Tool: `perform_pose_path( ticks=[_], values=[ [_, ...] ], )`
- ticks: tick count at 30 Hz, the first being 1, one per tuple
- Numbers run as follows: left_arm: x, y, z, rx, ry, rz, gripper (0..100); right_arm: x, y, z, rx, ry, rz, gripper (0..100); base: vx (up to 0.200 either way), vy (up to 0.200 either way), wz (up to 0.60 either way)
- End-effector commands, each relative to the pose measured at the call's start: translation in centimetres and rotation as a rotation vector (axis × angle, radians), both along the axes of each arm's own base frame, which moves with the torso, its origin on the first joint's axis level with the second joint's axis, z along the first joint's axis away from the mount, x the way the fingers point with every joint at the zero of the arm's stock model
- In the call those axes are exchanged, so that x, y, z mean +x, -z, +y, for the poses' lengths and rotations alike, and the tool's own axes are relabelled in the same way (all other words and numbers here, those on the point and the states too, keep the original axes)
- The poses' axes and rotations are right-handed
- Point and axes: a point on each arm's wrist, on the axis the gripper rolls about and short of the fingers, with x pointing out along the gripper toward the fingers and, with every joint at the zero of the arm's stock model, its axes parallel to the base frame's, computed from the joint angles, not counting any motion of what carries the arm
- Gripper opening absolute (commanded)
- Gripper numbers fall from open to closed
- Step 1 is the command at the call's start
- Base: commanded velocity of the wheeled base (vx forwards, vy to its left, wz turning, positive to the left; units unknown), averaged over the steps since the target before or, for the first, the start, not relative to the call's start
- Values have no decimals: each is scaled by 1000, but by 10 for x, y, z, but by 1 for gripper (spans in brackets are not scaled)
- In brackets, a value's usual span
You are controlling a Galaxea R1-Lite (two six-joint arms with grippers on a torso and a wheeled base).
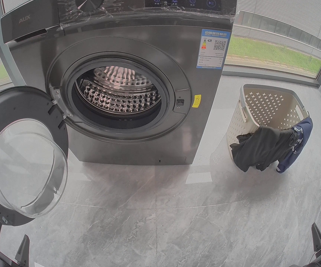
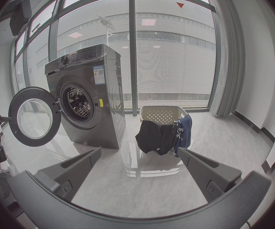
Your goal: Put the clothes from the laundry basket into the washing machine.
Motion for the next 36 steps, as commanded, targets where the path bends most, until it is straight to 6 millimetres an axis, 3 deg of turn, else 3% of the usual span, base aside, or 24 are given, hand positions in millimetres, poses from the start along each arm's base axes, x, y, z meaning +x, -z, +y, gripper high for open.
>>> perform_pose_path(
  ticks=[1,36],
  values=[
    [0,5,0,-1,-1,-2,100,1,5,0,1,-1,8,100,0,-200,0],
    [0,5,0,-1,-1,-2,100,1,5,0,-1,-1,8,100,0,-200,0]
  ],
)
